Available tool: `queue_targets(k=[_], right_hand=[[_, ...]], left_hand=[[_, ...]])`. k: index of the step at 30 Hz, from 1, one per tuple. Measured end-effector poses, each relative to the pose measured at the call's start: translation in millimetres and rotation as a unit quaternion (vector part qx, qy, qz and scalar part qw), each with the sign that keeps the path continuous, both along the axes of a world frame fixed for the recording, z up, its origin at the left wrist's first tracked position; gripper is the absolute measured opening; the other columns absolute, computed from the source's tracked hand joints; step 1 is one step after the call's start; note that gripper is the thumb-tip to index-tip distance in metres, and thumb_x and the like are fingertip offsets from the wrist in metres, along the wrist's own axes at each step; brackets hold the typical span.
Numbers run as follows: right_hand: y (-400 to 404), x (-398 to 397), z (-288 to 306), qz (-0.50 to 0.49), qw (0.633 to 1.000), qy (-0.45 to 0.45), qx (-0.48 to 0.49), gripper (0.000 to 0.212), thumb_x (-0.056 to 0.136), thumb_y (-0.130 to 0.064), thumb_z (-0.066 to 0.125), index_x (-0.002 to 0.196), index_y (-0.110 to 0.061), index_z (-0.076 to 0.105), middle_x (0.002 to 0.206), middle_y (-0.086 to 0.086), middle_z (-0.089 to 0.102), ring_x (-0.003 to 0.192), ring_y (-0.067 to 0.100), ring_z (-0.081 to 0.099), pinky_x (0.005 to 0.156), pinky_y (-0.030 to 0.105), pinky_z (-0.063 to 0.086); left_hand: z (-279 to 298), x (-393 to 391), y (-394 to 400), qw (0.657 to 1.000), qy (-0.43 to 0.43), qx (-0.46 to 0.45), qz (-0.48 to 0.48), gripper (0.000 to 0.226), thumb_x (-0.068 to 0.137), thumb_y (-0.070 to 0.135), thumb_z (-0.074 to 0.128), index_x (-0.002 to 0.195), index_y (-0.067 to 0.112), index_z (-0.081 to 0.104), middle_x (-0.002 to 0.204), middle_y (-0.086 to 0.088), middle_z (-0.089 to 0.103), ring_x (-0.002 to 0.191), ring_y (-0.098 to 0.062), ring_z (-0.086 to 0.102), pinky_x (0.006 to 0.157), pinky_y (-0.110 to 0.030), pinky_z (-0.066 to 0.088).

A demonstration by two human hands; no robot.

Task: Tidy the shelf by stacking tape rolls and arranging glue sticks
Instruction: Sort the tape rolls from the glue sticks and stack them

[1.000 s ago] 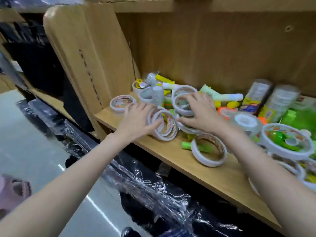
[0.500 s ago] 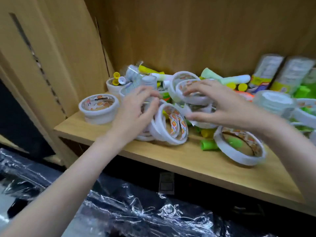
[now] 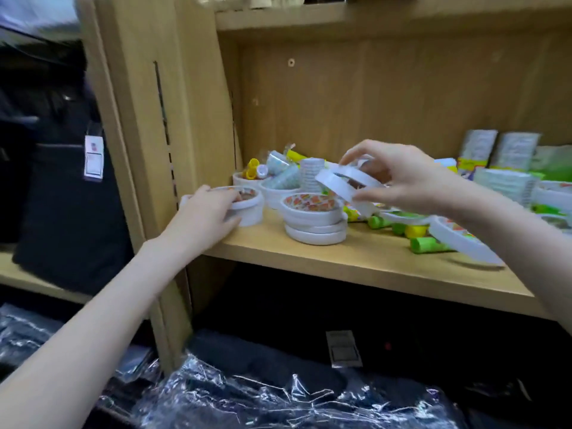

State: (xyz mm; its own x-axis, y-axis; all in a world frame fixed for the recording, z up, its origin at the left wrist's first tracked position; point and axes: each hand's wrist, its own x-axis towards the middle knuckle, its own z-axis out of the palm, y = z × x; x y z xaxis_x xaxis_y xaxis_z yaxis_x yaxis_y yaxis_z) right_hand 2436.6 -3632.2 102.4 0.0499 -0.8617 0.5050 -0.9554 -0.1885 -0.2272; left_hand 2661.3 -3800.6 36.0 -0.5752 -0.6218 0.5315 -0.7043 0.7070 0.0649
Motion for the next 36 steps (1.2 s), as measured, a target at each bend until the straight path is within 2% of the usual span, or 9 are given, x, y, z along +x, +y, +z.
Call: queue_targets(k=[5,9,12,14,19,24,27,31,36], right_hand=[[-26,16,-3,0.009,0.999,0.038,0.003,0.036,0.083,-0.020,0.066,0.116,-0.020,0.052,0.096,0.003,0.064,0.094,0.023,0.058,0.080,0.030,0.042],[-31,16,-15,0.033,0.984,0.096,0.145,0.066,0.077,-0.036,0.072,0.127,-0.033,0.030,0.114,-0.006,0.055,0.106,0.014,0.051,0.089,0.029,0.042],[-32,11,-14,0.032,0.972,0.162,0.166,0.078,0.076,-0.023,0.072,0.134,-0.033,0.020,0.115,-0.015,0.048,0.097,0.006,0.045,0.079,0.016,0.039],[-35,11,-9,0.040,0.975,0.132,0.173,0.077,0.075,-0.019,0.073,0.132,-0.036,0.024,0.120,-0.014,0.047,0.105,0.009,0.047,0.083,0.023,0.040],[-46,20,4,0.068,0.983,0.107,0.131,0.072,0.073,-0.019,0.075,0.129,-0.034,0.032,0.102,-0.006,0.053,0.090,0.013,0.048,0.076,0.021,0.037],[-89,42,31,0.127,0.991,0.029,-0.001,0.076,0.069,-0.015,0.079,0.132,-0.019,0.037,0.132,-0.006,0.047,0.105,0.004,0.044,0.081,0.005,0.033],[-139,64,29,0.115,0.991,0.065,0.013,0.079,0.070,-0.018,0.079,0.135,-0.020,0.034,0.132,0.005,0.049,0.114,0.020,0.048,0.090,0.019,0.038],[-174,79,8,0.020,0.964,0.266,0.010,0.075,0.074,-0.038,0.072,0.137,-0.035,0.034,0.128,-0.001,0.045,0.118,0.025,0.035,0.098,0.040,0.032],[-165,63,6,-0.002,0.994,0.105,0.024,0.062,0.074,-0.028,0.075,0.129,-0.016,0.047,0.123,0.012,0.041,0.111,0.030,0.044,0.088,0.033,0.039]], left_hand=[[2,11,-13,0.999,-0.019,0.014,-0.036,0.027,0.090,0.013,0.052,0.116,0.013,0.053,0.107,-0.006,0.056,0.095,-0.023,0.042,0.083,-0.033,0.037],[-13,19,-11,0.995,0.089,-0.023,-0.034,0.035,0.086,0.011,0.057,0.121,0.010,0.051,0.119,-0.008,0.045,0.109,-0.024,0.039,0.094,-0.029,0.031],[-19,16,-10,0.985,0.169,-0.017,-0.043,0.043,0.084,0.019,0.064,0.124,0.011,0.049,0.121,-0.005,0.045,0.109,-0.022,0.043,0.091,-0.025,0.032],[-20,13,-13,0.979,0.202,-0.008,-0.029,0.048,0.082,0.019,0.067,0.125,0.011,0.048,0.122,-0.005,0.045,0.110,-0.023,0.045,0.091,-0.027,0.036],[-23,5,-18,0.965,0.262,0.027,-0.007,0.057,0.081,0.014,0.067,0.132,0.010,0.040,0.129,-0.006,0.041,0.120,-0.021,0.044,0.099,-0.028,0.036],[-26,7,-18,0.949,0.311,0.043,-0.011,0.072,0.081,0.013,0.067,0.141,0.011,0.027,0.139,-0.006,0.032,0.125,-0.019,0.041,0.101,-0.031,0.037],[-28,8,-18,0.939,0.340,0.036,-0.024,0.079,0.082,0.014,0.066,0.145,0.012,0.018,0.143,-0.006,0.027,0.126,-0.015,0.040,0.097,-0.025,0.038],[-29,9,-16,0.940,0.337,0.038,-0.033,0.087,0.083,0.018,0.066,0.148,0.018,0.007,0.150,-0.003,0.018,0.132,-0.014,0.035,0.099,-0.022,0.032],[-28,6,-18,0.951,0.308,-0.002,-0.029,0.087,0.082,0.017,0.067,0.148,0.023,0.011,0.148,-0.006,0.023,0.134,-0.020,0.033,0.105,-0.034,0.035]])
